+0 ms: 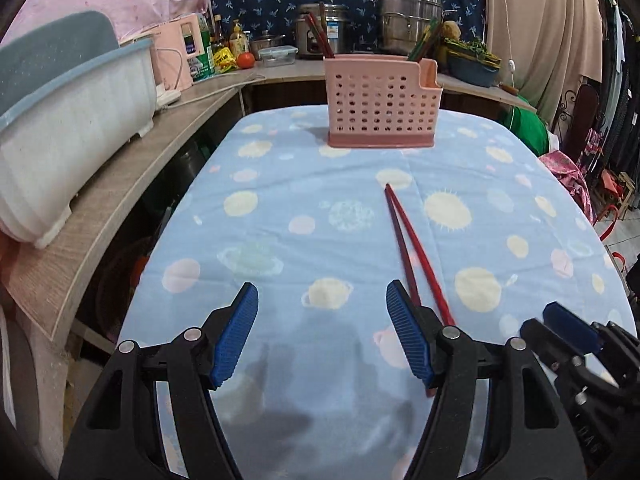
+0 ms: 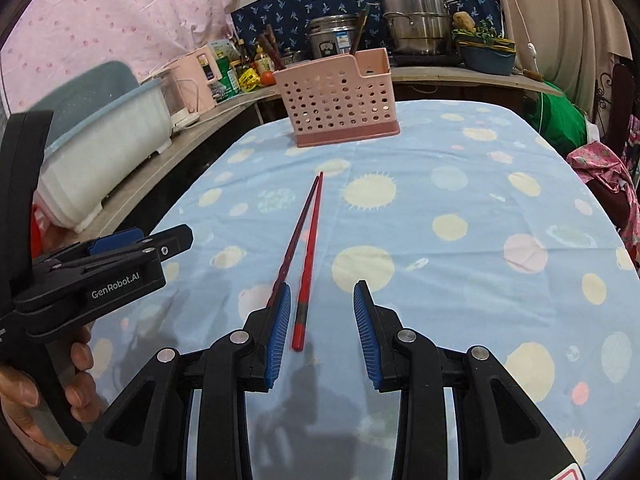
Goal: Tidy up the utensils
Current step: 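Move both open tools back down over the last two red chopsticks, then close the right tool on a red chopstick while the left tool grasps the other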
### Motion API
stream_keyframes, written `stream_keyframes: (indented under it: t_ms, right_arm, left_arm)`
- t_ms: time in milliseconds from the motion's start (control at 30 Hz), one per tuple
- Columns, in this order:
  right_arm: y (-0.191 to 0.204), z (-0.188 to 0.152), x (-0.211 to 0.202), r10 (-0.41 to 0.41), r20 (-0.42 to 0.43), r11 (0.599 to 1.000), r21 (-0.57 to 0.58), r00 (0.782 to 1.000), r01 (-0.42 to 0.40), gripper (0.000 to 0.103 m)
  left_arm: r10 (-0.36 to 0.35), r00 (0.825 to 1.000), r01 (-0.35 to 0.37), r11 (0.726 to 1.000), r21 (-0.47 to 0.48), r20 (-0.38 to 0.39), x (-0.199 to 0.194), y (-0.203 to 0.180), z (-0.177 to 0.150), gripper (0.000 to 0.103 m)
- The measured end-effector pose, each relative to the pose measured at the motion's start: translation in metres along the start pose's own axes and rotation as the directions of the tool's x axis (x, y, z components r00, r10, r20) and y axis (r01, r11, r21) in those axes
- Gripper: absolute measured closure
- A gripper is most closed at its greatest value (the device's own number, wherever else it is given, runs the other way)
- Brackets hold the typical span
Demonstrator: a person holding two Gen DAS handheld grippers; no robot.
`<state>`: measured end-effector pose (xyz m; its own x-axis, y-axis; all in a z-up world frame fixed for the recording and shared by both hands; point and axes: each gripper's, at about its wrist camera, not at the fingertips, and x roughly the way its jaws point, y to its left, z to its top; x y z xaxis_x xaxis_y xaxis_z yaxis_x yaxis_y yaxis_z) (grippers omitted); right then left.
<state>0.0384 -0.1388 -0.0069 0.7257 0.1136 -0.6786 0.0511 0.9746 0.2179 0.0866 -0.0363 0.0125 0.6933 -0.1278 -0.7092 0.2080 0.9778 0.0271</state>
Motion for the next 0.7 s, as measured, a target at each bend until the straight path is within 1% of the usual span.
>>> stream_keyframes:
  t_ms: [167,467,500,633,700]
  right_arm:
    - [0.015,-0.013,0.012,-0.007,-0.022,0.999,-0.044,1.000,0.006,0.071]
    - [0.018,-0.016,0.032,-0.007,-0.062,0.999,-0.037,0.998,0.005,0.075]
    - [0.019,-0.016,0.034,-0.010,-0.064,0.999,-0.040,0.998,0.007,0.076]
    - [0.021,-0.017,0.044,-0.016,-0.089,0.999,-0.040,0.996,0.012,0.090]
    - [0.021,-0.018,0.047,-0.020,-0.097,0.999,-0.037,0.995,0.016,0.091]
  left_arm:
    - [0.002,0.999,-0.002,1.000,-0.006,-0.038,0.007,0.003,-0.016,0.040]
    - [0.010,0.996,-0.012,1.000,-0.020,-0.084,0.015,0.014,-0.032,0.039]
    - [0.010,0.996,-0.012,1.000,-0.021,-0.086,0.016,0.015,-0.033,0.039]
    - [0.014,0.996,-0.016,1.000,-0.021,-0.090,0.017,0.016,-0.034,0.036]
    - [0.013,0.996,-0.015,1.000,-0.018,-0.091,0.018,0.016,-0.035,0.035]
